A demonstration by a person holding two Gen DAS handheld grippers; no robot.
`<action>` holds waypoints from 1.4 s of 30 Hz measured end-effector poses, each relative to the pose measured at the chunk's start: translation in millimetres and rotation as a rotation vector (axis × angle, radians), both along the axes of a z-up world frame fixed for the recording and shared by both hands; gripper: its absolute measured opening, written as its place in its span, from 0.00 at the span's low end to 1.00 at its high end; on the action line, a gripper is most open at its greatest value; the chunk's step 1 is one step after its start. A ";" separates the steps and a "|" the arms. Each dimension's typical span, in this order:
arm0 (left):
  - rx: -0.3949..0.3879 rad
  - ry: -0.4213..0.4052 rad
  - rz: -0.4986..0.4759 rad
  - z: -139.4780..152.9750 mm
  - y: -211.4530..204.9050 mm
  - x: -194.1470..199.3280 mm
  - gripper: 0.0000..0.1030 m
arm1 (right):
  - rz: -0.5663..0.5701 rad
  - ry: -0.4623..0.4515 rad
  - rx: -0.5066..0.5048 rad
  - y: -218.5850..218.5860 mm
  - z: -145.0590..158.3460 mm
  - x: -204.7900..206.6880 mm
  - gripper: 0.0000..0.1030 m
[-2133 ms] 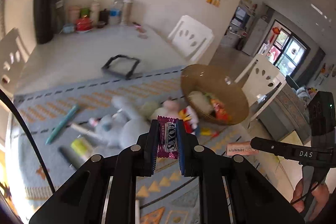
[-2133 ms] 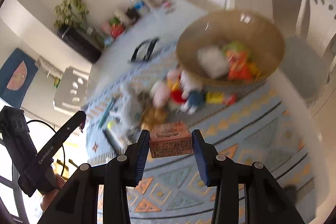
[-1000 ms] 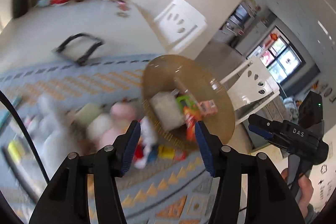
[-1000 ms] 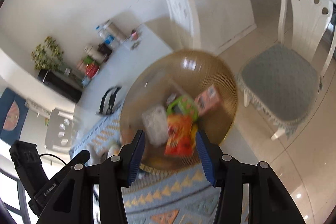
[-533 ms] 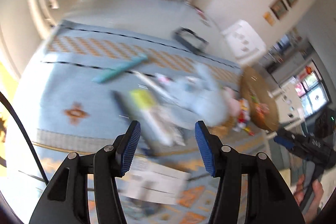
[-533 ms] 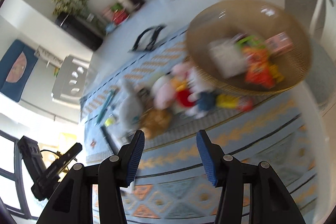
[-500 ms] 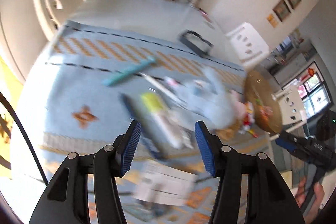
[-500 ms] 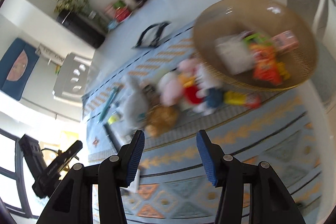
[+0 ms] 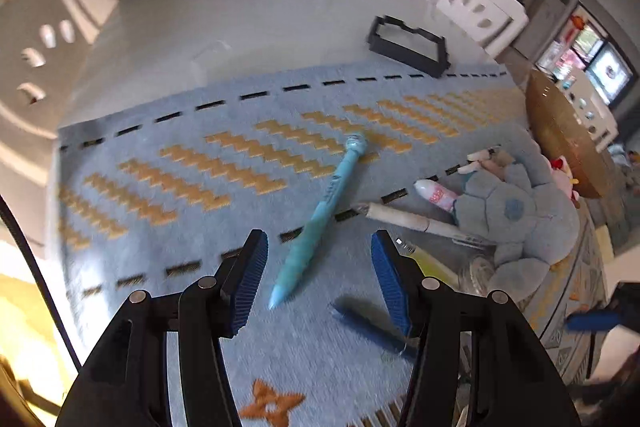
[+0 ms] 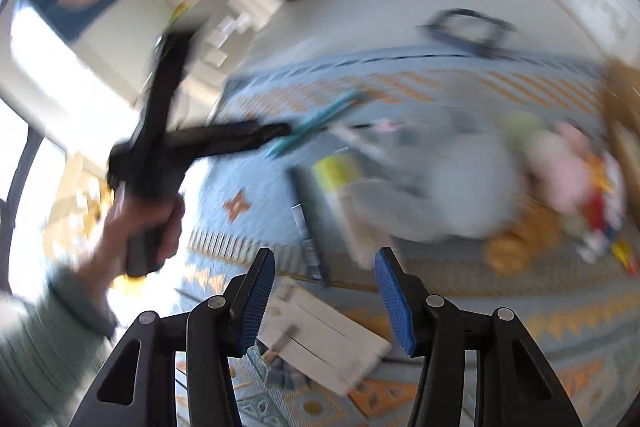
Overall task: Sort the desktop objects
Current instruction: 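Grasp the light blue pen with the left tool while the right tool grasps the dark blue pen, then carry both pens over the gold bowl and open both tools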
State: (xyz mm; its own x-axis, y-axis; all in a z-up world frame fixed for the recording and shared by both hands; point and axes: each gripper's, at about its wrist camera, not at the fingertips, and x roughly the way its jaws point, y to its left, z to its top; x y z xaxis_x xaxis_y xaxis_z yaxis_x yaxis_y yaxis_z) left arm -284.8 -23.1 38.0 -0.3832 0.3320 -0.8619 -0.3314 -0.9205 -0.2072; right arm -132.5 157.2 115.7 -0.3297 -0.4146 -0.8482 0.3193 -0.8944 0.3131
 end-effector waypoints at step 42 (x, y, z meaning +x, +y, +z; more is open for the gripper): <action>0.046 0.160 0.015 43.4 -12.3 55.5 0.08 | -0.127 -0.105 -0.257 28.4 -14.2 -28.1 0.10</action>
